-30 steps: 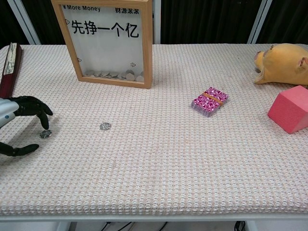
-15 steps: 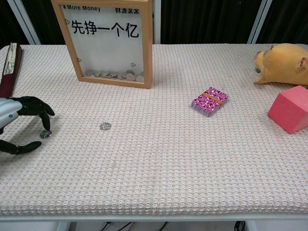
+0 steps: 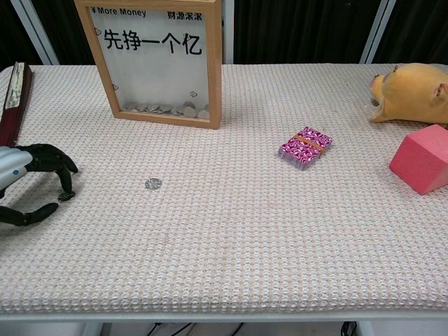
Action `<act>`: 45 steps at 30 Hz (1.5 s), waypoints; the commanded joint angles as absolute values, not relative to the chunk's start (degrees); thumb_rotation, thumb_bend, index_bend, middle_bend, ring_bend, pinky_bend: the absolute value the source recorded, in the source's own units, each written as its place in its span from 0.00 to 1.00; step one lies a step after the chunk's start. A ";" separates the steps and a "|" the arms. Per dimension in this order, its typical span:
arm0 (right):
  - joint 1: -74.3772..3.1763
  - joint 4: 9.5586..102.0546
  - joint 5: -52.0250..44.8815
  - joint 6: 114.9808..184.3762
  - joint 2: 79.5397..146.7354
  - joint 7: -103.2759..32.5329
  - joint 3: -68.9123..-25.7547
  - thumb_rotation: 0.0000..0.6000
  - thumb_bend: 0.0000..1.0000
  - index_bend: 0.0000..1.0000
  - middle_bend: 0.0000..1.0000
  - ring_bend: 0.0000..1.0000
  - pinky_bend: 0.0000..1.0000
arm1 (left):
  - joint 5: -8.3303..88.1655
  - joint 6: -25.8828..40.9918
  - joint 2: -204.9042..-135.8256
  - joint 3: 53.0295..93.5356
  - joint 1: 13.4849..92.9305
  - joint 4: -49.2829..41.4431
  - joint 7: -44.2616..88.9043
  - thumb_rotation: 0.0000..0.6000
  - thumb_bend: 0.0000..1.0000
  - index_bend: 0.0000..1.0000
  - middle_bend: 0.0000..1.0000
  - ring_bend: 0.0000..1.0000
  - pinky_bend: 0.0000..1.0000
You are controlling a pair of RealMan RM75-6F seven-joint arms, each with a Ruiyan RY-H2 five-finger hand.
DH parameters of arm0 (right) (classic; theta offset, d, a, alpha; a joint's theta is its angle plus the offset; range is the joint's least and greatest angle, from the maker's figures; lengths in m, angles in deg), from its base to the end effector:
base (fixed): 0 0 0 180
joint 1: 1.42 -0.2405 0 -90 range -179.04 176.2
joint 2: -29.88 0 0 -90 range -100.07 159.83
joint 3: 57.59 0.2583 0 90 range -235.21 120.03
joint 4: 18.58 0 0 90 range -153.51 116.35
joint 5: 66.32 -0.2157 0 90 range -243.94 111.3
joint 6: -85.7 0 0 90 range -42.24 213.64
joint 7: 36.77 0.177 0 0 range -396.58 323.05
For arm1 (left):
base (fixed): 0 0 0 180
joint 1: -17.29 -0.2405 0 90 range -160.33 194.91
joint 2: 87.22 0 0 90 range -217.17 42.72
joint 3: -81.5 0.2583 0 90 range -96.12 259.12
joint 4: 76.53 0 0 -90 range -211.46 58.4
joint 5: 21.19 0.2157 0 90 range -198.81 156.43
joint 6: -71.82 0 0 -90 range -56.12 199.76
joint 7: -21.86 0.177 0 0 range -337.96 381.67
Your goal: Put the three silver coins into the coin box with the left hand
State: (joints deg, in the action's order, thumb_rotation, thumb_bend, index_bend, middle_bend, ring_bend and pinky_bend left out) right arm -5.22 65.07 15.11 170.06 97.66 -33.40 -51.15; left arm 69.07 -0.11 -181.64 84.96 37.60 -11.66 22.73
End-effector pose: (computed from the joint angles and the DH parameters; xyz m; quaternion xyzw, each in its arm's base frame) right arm -0.3517 -0.2225 0.1654 0.5531 -0.3879 0.3801 0.6318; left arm -0.2767 0.2657 -0.0425 -0.7350 -0.3659 -0.3712 0.4336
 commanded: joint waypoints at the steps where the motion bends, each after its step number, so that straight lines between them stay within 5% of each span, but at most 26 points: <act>1: -5.22 65.06 15.12 170.06 97.66 -33.43 -51.16 1.00 0.39 0.00 0.00 0.00 0.00 | 69.10 -0.04 -181.69 84.97 37.61 -11.72 22.76 1.00 0.25 0.43 0.23 0.11 0.21; 45: -5.41 64.22 14.96 169.60 97.84 -32.58 -51.07 1.00 0.40 0.00 0.00 0.00 0.00 | 70.21 -1.41 -184.70 83.55 38.57 -16.45 21.34 1.00 0.25 0.45 0.27 0.11 0.22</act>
State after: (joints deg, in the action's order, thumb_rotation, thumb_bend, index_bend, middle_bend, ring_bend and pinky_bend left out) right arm -5.41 64.23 14.96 169.60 97.83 -32.57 -51.08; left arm 70.19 -1.40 -184.68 83.57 38.57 -16.43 21.34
